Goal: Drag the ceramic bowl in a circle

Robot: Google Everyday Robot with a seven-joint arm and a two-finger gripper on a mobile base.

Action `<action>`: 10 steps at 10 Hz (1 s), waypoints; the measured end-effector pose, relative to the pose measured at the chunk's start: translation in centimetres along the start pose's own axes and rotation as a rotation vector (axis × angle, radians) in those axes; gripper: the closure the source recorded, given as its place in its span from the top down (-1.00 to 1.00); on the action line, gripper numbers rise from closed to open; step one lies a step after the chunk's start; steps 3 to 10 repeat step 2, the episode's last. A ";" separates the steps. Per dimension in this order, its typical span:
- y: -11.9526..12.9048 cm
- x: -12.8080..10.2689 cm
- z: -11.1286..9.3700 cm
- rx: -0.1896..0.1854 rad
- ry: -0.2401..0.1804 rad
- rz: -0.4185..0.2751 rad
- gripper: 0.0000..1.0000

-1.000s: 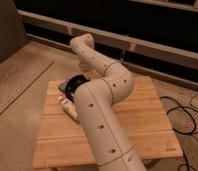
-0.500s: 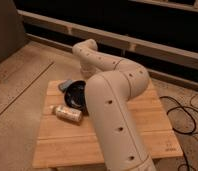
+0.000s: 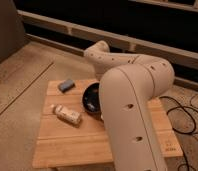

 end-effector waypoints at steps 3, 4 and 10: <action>-0.8 -2.4 -0.5 0.043 -0.004 -0.006 -1.00; -0.8 -2.4 -0.5 0.043 -0.004 -0.006 -1.00; -0.8 -2.4 -0.5 0.043 -0.004 -0.006 -1.00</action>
